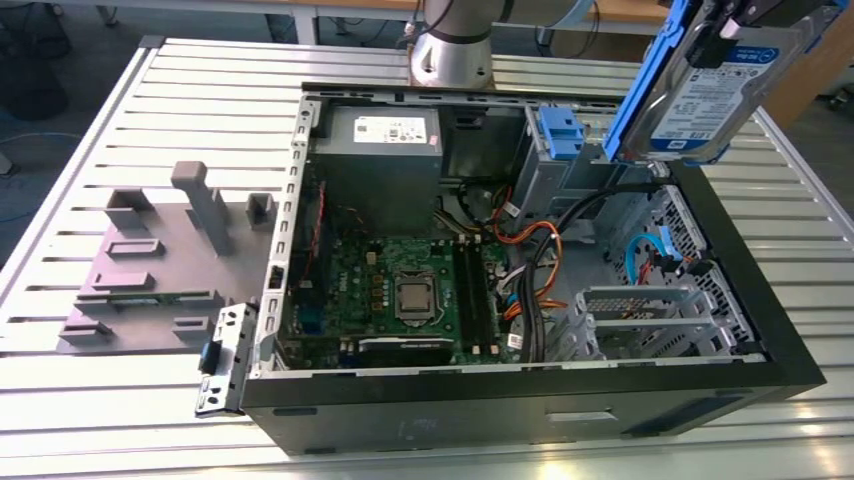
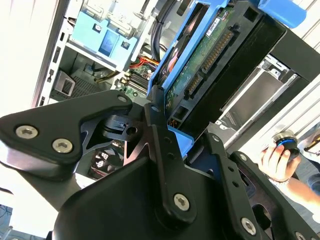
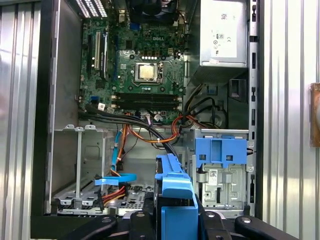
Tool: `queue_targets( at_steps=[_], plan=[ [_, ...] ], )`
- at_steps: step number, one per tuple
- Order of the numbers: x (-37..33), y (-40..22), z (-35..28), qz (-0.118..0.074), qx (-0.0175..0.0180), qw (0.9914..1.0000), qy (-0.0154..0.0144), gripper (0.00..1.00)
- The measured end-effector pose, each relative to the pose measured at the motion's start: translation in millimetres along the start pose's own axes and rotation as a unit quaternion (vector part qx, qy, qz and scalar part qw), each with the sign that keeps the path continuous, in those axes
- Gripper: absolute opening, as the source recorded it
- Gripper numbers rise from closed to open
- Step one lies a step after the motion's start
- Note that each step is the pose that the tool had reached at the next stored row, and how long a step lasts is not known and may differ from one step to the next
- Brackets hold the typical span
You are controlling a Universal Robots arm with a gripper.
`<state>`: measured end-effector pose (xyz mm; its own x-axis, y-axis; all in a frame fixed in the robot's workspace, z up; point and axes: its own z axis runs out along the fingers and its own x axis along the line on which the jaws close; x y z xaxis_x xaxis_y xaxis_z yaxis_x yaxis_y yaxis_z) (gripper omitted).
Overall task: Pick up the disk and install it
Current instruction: 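Pick up the disk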
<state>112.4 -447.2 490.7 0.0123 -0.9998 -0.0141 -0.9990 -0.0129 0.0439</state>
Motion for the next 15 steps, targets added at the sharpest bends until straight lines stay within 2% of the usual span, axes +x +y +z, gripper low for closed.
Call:
queue_targets(
  at_steps=[15],
  plan=[
    [3.0,0.0,0.0,0.0,0.0,1.0,0.0,0.36]
  ],
)
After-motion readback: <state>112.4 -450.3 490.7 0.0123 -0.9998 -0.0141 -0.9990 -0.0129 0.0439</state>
